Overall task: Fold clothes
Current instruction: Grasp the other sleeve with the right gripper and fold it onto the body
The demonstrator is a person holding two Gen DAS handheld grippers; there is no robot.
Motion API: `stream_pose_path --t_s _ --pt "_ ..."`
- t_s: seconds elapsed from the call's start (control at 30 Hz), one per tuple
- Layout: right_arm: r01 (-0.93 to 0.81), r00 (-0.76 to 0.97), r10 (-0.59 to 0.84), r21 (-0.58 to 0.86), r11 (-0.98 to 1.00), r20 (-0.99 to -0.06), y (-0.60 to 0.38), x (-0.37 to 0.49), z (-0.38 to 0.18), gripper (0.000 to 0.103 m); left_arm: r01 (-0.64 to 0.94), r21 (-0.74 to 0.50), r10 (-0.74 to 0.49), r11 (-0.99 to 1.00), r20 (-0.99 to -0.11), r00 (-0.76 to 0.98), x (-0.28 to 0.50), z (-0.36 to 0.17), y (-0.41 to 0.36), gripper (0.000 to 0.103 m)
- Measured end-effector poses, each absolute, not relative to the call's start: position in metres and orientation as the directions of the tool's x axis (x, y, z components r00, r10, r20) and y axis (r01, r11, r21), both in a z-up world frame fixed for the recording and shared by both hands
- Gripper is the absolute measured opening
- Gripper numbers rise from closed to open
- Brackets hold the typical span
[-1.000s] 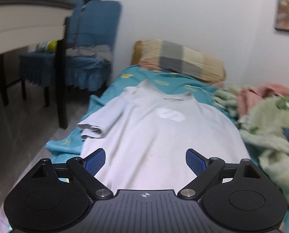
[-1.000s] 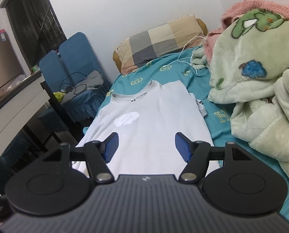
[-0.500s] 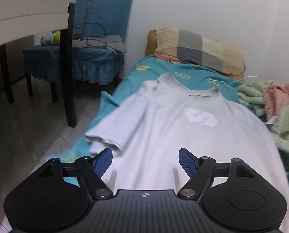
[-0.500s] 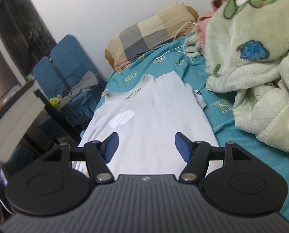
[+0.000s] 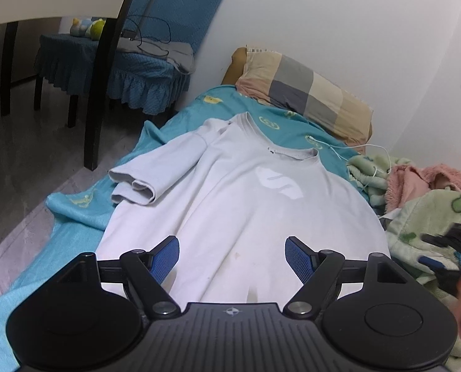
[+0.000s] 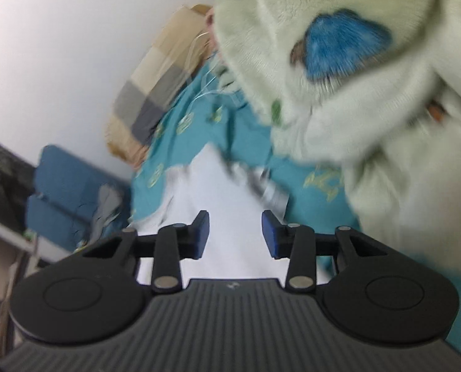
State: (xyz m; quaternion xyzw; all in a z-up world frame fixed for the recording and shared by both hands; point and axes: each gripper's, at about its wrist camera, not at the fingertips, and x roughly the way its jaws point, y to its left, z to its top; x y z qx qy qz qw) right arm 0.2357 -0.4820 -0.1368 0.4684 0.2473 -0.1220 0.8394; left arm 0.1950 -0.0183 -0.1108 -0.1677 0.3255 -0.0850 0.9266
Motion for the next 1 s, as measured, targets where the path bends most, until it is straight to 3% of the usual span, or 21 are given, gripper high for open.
stream_pose_path --t_s 0.23,0.3,0.83,0.87,0.93,1.0 --pt "0.469 0.865 0.049 0.838 0.279 -0.5 -0.516 0.269 -0.213 0.039 0.026 -0.393 -0.275 0.919 -0.593 0.757 0.2 -0.122 -0.019 0.077" --pt "0.483 0.852 0.065 0.827 0.287 -0.52 -0.517 0.277 -0.224 0.034 0.02 -0.398 -0.276 0.917 -0.599 0.752 0.203 -0.125 -0.021 0.077" --pt "0.419 0.849 0.21 0.859 0.294 -0.485 -0.492 0.303 -0.236 0.036 -0.005 -0.461 -0.306 0.887 -0.597 0.742 0.211 -0.131 -0.02 0.077" --pt "0.415 0.846 0.215 0.856 0.309 -0.488 -0.49 0.305 -0.235 0.034 -0.004 -0.463 -0.308 0.886 -0.596 0.742 0.211 -0.131 -0.02 0.077" --pt "0.406 0.841 0.225 0.849 0.338 -0.492 -0.485 0.308 -0.234 0.017 -0.002 -0.468 -0.311 0.884 -0.591 0.745 0.21 -0.13 -0.019 0.077" --pt "0.399 0.836 0.211 0.826 0.399 -0.506 -0.48 0.31 -0.227 0.011 -0.003 -0.474 -0.311 0.88 -0.583 0.751 0.209 -0.128 -0.018 0.077"
